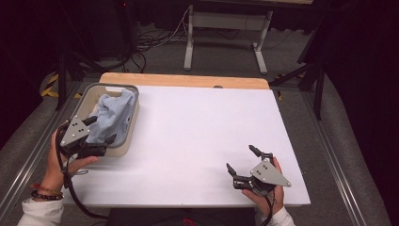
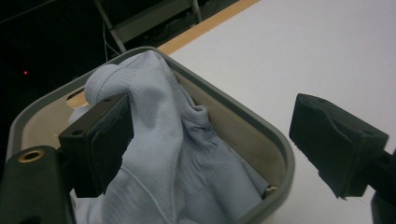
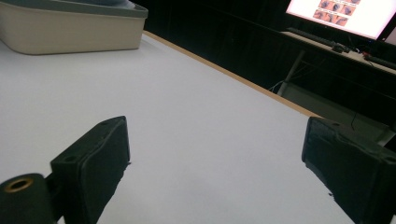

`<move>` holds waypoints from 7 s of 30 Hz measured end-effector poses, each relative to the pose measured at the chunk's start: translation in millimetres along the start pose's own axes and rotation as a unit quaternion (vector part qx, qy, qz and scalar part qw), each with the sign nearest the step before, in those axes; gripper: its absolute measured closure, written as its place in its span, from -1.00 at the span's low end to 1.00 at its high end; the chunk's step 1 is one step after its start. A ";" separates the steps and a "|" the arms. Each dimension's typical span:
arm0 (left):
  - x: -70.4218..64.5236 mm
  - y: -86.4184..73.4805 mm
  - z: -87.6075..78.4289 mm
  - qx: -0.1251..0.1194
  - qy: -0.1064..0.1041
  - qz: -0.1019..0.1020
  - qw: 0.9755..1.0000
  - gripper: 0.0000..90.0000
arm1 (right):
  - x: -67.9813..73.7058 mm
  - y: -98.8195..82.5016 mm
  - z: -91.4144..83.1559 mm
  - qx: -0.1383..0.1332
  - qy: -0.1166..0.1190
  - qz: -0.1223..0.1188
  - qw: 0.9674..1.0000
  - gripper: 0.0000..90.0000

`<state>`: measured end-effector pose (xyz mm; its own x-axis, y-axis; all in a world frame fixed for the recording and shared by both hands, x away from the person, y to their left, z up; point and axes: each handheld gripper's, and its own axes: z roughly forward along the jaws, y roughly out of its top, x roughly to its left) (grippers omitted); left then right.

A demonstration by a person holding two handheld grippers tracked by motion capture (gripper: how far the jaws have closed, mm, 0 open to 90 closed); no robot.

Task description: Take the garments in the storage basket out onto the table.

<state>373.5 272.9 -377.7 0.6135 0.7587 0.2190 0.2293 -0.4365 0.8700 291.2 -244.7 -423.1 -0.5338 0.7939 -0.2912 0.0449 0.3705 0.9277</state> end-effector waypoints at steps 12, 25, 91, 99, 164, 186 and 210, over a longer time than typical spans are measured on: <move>26.6 12.9 36.7 0.114 0.000 0.017 0.993 -0.61 | -0.6 -1.9 2.2 0.009 0.000 -0.002 1.000 -0.79; 37.9 18.8 61.2 0.174 -0.003 0.026 0.984 -0.33 | -1.8 -3.6 4.1 0.014 0.002 -0.003 1.000 -0.78; 59.8 25.6 51.5 0.089 0.035 -0.016 0.995 0.81 | -1.0 -5.8 5.5 0.033 0.008 -0.017 0.999 -0.74; 61.9 31.2 44.9 0.076 0.040 -0.017 0.996 0.81 | -1.4 -5.9 6.1 0.033 0.007 -0.016 0.999 -0.74; 62.2 88.0 3.9 -0.025 0.071 -0.016 0.997 0.82 | -3.3 -6.6 5.8 0.034 -0.001 -0.018 0.999 -0.73; 47.5 132.0 -14.3 -0.069 0.066 0.006 0.995 0.83 | -4.6 -6.1 4.1 0.028 -0.003 -0.015 0.999 -0.72; -2.6 173.6 -7.2 -0.105 -0.003 0.036 0.994 0.83 | -3.9 -5.4 2.7 0.024 0.001 -0.017 1.000 -0.72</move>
<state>406.2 198.6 -224.1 0.6280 0.7252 0.2824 0.0223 -0.3795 0.9249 295.4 -248.5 -427.6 -0.5374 0.7796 -0.3215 0.0680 0.4201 0.9049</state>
